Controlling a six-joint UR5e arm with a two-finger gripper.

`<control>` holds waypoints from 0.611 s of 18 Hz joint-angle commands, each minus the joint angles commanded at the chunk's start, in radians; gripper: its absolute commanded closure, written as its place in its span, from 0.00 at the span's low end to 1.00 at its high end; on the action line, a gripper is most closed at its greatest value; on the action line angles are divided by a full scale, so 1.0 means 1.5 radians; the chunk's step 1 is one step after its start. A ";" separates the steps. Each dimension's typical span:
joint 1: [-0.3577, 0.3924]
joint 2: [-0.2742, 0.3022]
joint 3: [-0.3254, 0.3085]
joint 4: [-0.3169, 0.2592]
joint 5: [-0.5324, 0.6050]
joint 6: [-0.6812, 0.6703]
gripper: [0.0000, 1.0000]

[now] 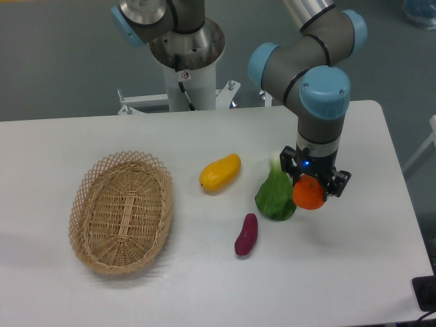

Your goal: Place the orange on the table

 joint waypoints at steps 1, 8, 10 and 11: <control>0.001 0.001 -0.001 -0.001 0.000 0.001 0.40; 0.000 -0.001 0.001 -0.001 0.000 0.000 0.39; 0.000 -0.003 -0.001 -0.001 -0.001 -0.004 0.40; 0.000 -0.003 -0.001 -0.001 -0.002 -0.004 0.40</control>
